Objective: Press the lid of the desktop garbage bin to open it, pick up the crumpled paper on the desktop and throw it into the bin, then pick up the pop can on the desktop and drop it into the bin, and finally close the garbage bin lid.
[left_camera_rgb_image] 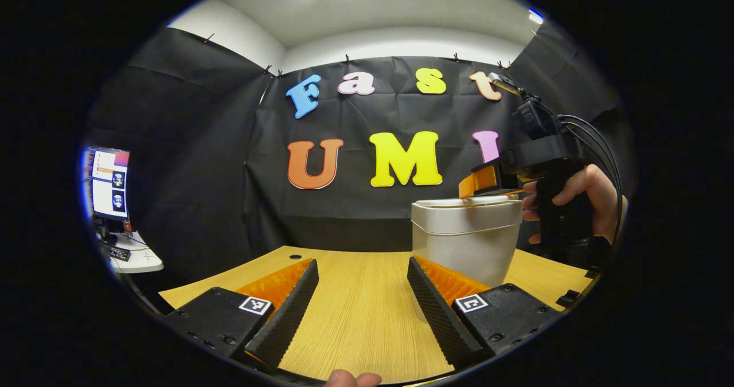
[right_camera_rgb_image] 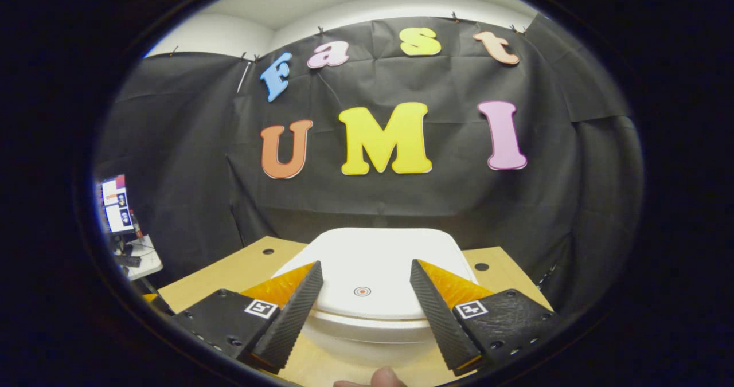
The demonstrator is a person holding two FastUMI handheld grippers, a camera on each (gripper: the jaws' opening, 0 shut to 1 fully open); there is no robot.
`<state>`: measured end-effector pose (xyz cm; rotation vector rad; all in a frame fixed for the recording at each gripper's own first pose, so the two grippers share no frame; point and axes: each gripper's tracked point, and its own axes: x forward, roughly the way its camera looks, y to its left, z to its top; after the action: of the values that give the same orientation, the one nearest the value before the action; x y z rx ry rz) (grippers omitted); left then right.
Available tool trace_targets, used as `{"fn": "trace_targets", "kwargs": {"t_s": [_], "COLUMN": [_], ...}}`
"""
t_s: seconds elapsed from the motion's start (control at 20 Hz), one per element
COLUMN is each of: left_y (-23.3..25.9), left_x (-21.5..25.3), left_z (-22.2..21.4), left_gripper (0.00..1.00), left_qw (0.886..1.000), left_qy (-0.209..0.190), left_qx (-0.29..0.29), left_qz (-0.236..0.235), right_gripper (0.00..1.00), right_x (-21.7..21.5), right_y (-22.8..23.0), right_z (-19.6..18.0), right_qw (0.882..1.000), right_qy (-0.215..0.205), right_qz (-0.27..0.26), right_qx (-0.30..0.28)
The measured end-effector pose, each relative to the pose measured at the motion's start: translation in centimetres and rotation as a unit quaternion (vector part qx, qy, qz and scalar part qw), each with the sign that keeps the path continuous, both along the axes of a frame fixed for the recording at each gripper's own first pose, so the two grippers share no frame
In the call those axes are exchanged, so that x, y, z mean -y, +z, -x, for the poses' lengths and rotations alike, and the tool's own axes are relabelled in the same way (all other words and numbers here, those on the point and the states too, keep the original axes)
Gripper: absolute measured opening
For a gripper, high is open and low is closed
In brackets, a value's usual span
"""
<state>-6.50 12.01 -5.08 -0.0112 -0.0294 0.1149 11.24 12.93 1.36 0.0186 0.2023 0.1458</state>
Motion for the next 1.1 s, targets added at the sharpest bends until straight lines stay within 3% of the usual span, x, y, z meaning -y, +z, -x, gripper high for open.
{"fn": "trace_targets", "kwargs": {"t_s": [0.1, 0.25, 0.5, 0.85, 1.1], "left_y": [-0.2, -0.5, -0.4, 0.0, -0.6], "left_x": [-0.1, -0.2, -0.1, -0.2, -0.9], "left_z": [0.0, -0.3, -0.2, 0.0, -0.3], "left_gripper": [1.0, 1.0, 1.0, 1.0, 1.0], "left_qw": [1.0, 1.0, 1.0, 1.0, 1.0], "left_qy": [0.001, 0.0, -0.002, 0.001, 0.007], "left_qx": [-0.001, -0.004, -0.002, 0.005, -0.002], "left_qz": [0.002, 0.008, 0.015, 0.003, 0.013], "right_gripper": [0.96, 0.98, 0.99, 0.96, 0.97], "right_x": [0.2, 0.0, 0.0, 0.1, 0.1], "right_y": [-0.2, -1.1, -1.6, -0.6, 0.2], "right_z": [0.2, 0.1, 0.1, 0.4, 0.5], "right_qw": [1.0, 0.999, 0.999, 0.998, 0.997], "right_qy": [-0.002, -0.004, 0.011, -0.009, -0.009], "right_qz": [-0.008, 0.022, 0.038, 0.004, 0.013], "right_qx": [0.011, 0.032, 0.01, 0.054, 0.082]}}
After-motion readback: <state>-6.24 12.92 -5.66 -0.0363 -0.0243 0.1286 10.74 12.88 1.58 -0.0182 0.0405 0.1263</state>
